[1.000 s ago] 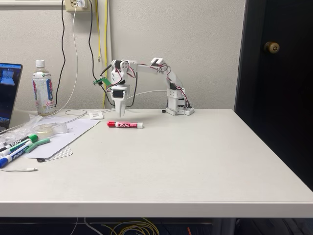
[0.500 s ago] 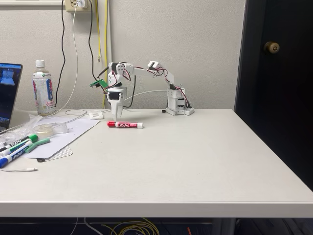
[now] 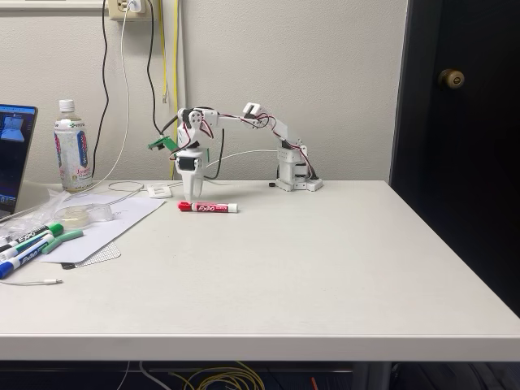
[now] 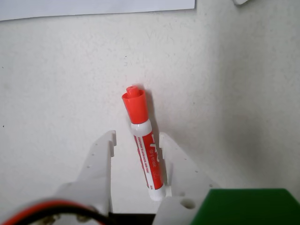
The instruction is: Pick up the red marker.
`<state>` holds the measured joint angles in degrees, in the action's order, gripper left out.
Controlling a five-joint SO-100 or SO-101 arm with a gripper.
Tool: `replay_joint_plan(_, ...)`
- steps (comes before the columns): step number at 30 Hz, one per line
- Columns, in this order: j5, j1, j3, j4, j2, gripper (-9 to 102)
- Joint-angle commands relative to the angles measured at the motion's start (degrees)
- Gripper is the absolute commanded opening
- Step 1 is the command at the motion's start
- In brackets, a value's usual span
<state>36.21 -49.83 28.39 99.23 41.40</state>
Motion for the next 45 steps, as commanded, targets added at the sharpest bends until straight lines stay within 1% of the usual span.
replay_joint_plan(1, 0.0, -0.4, -2.5, 0.4, -0.1, 22)
replay_joint_plan(13, 0.2, -1.2, -2.5, -0.6, -5.0, 23)
replay_joint_plan(29, 0.2, -1.4, -3.1, 0.4, -5.4, 22)
replay_joint_plan(30, 0.4, -1.5, -3.1, 0.5, -5.2, 22)
replay_joint_plan(33, 2.1, -1.5, -3.3, 0.9, -4.9, 14)
replay_joint_plan(34, 2.3, -1.5, -3.3, 0.9, -4.8, 13)
replay_joint_plan(45, 2.6, -1.5, -3.3, 0.9, -5.0, 9)
